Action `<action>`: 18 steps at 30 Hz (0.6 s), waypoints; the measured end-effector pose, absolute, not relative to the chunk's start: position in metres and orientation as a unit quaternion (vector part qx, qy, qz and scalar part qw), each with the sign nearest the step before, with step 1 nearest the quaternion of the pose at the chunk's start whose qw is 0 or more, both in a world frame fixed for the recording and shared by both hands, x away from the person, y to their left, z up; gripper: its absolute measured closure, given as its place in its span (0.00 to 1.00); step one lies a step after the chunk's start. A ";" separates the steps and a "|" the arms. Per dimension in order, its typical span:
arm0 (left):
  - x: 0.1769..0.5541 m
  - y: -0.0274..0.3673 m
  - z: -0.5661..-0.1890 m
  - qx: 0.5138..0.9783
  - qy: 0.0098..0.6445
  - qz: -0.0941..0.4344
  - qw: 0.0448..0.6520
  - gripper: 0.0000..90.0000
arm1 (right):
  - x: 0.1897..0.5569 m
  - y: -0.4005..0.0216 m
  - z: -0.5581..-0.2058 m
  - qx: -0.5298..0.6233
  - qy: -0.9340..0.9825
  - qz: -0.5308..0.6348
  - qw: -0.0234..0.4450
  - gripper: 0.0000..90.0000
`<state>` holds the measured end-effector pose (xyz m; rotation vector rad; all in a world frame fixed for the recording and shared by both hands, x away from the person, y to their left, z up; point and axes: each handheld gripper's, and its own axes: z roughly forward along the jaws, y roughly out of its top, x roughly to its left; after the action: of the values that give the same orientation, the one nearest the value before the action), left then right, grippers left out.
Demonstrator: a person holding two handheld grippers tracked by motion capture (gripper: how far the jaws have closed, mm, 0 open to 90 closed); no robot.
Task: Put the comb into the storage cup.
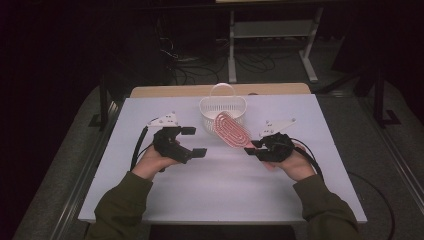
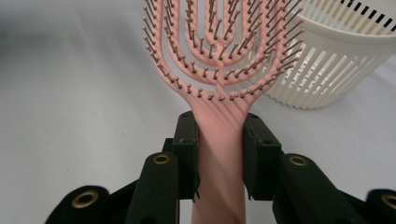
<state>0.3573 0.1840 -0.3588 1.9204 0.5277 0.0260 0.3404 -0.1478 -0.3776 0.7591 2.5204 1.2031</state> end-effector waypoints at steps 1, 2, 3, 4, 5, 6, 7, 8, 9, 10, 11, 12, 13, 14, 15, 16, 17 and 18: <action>0.357 0.183 -0.359 0.809 0.223 0.011 0.544 0.00 | 0.340 -0.147 -0.378 0.260 0.863 0.414 0.123 0.76; 0.358 0.182 -0.359 0.809 0.222 0.012 0.544 0.00 | 0.340 -0.146 -0.378 0.260 0.863 0.415 0.122 0.76; 0.358 0.181 -0.359 0.809 0.223 0.013 0.544 0.00 | 0.340 -0.146 -0.378 0.258 0.864 0.415 0.123 0.76; 0.358 0.180 -0.360 0.809 0.224 0.014 0.543 0.00 | 0.340 -0.145 -0.378 0.258 0.864 0.415 0.121 0.76; 0.358 0.179 -0.360 0.809 0.225 0.013 0.543 0.00 | 0.339 -0.144 -0.379 0.256 0.864 0.416 0.121 0.76; 0.359 0.178 -0.360 0.810 0.225 0.013 0.541 0.00 | 0.339 -0.144 -0.379 0.254 0.865 0.416 0.121 0.76; 0.360 0.177 -0.360 0.811 0.227 0.013 0.539 0.00 | 0.339 -0.143 -0.379 0.252 0.864 0.418 0.122 0.76; 0.361 0.176 -0.360 0.813 0.225 0.014 0.537 0.00 | 0.339 -0.143 -0.379 0.251 0.864 0.421 0.120 0.76; 0.361 0.175 -0.359 0.813 0.226 0.015 0.537 0.00 | 0.339 -0.143 -0.379 0.251 0.863 0.422 0.119 0.76; 0.361 0.173 -0.358 0.813 0.226 0.016 0.536 0.00 | 0.338 -0.142 -0.379 0.252 0.863 0.422 0.119 0.76; 0.361 0.172 -0.357 0.813 0.227 0.016 0.536 0.00 | 0.338 -0.142 -0.379 0.253 0.863 0.422 0.119 0.76; 0.362 0.171 -0.356 0.815 0.227 0.016 0.534 0.00 | 0.338 -0.142 -0.379 0.251 0.862 0.423 0.121 0.76; 0.363 0.169 -0.356 0.815 0.227 0.017 0.533 0.00 | 0.338 -0.142 -0.379 0.251 0.861 0.425 0.121 0.76; 0.364 0.167 -0.355 0.816 0.226 0.016 0.531 0.00 | 0.337 -0.141 -0.378 0.250 0.860 0.427 0.122 0.76; 0.364 0.165 -0.355 0.817 0.226 0.015 0.530 0.00 | 0.337 -0.140 -0.378 0.249 0.859 0.429 0.123 0.76; 0.365 0.164 -0.355 0.817 0.227 0.015 0.530 0.00 | 0.337 -0.140 -0.378 0.248 0.859 0.431 0.122 0.76; 0.366 0.162 -0.355 0.815 0.228 0.014 0.532 0.00 | 0.336 -0.139 -0.378 0.248 0.858 0.433 0.122 0.76; 0.365 0.161 -0.355 0.813 0.229 0.012 0.536 0.00 | 0.336 -0.138 -0.378 0.246 0.858 0.434 0.122 0.76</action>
<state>0.3654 0.1613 -0.3547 1.9349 0.5441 0.0295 0.3359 -0.1376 -0.3779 0.7177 2.5043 1.2666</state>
